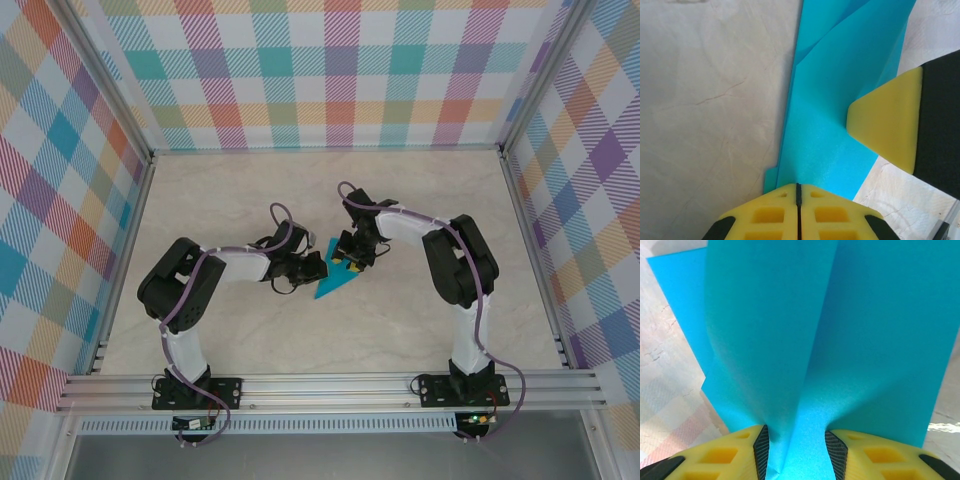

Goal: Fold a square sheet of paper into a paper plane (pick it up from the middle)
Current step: Fourth fold the wing at the center of the table.

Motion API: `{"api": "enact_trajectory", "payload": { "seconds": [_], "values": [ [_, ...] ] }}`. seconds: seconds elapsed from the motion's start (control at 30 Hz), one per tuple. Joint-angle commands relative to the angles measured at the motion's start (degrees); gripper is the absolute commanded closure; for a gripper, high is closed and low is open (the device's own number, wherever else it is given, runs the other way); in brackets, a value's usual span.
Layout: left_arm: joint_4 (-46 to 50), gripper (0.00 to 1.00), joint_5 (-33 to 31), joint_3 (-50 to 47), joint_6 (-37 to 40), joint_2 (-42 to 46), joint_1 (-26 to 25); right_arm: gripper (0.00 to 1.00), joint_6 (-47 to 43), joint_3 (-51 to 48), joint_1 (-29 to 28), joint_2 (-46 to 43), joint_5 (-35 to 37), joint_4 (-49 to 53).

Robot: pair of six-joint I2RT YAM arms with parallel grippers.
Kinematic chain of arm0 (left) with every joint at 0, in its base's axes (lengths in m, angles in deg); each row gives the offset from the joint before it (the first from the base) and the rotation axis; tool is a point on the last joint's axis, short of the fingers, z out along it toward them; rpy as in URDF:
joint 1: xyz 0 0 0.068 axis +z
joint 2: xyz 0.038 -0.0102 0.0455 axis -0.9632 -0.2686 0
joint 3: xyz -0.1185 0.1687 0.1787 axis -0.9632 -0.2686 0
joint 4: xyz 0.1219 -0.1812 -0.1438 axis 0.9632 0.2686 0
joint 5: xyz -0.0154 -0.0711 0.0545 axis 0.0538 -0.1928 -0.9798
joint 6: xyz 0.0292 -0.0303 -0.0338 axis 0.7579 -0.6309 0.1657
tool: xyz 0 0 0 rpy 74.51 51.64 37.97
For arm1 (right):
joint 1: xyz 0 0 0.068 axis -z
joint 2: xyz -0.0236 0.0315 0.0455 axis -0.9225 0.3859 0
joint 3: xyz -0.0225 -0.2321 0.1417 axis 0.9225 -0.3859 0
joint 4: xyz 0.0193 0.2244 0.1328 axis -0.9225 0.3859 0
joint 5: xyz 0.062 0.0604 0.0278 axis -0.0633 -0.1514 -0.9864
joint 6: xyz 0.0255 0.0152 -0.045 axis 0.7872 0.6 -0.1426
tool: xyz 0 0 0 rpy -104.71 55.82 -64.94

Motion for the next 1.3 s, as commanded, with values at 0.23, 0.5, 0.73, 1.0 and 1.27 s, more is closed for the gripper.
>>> {"api": "enact_trajectory", "payload": {
  "seconds": [0.23, 0.5, 0.73, 1.0, 1.27],
  "values": [
    [10.93, 0.99, -0.65, 1.14, 4.38, -3.41, 0.41, 0.59, -1.59, -2.60, -0.20, -7.34, 3.24, -0.01],
    [11.80, 1.00, -0.64, 1.68, 5.13, -4.39, 0.23, 0.71, -7.69, -5.97, -0.38, -12.03, -3.89, -8.88],
    [12.45, 1.00, -1.09, 1.74, 5.58, -4.56, 0.06, 1.00, -9.05, -8.86, -0.44, -8.76, -9.11, -16.39],
    [12.67, 1.00, -1.26, 1.72, 5.35, -4.92, -0.08, 1.00, -10.39, -10.94, -0.71, -6.49, -9.81, -18.16],
    [13.24, 1.00, -1.44, 1.90, 5.77, -5.01, -0.21, 1.00, -12.51, -11.77, -0.80, -3.35, -10.43, -19.72]
  ]
}}
